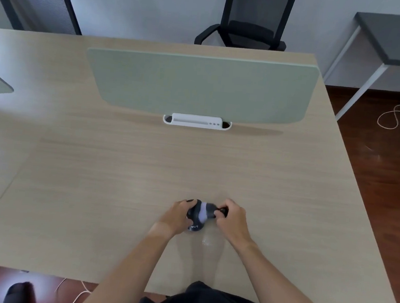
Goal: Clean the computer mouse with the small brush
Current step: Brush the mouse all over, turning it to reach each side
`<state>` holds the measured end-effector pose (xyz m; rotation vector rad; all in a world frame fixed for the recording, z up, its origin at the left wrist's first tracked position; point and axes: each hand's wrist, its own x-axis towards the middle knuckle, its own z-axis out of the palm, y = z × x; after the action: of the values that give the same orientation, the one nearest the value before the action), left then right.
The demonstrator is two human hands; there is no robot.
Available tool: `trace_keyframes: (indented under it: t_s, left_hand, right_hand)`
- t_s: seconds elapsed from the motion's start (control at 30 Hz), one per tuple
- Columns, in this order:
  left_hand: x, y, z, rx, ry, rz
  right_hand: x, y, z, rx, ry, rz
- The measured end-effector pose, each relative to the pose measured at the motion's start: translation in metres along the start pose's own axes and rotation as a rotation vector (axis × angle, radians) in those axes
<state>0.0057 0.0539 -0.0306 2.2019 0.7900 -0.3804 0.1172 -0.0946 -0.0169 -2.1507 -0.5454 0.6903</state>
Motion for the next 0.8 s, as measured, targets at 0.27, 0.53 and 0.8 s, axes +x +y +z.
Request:
trace_keyframes:
  t_s: [0.27, 0.53, 0.8]
  left_hand:
    - [-0.003, 0.004, 0.002, -0.080, 0.021, -0.040]
    - [-0.008, 0.009, 0.007, -0.074, 0.027, -0.064]
    - [-0.012, 0.016, 0.017, -0.228, 0.139, -0.163]
  right_hand:
    - [0.002, 0.003, -0.002, -0.004, -0.171, 0.094]
    - [0.009, -0.008, 0.001, 0.057, -0.005, 0.029]
    - [0.008, -0.006, 0.002, 0.049, -0.072, 0.067]
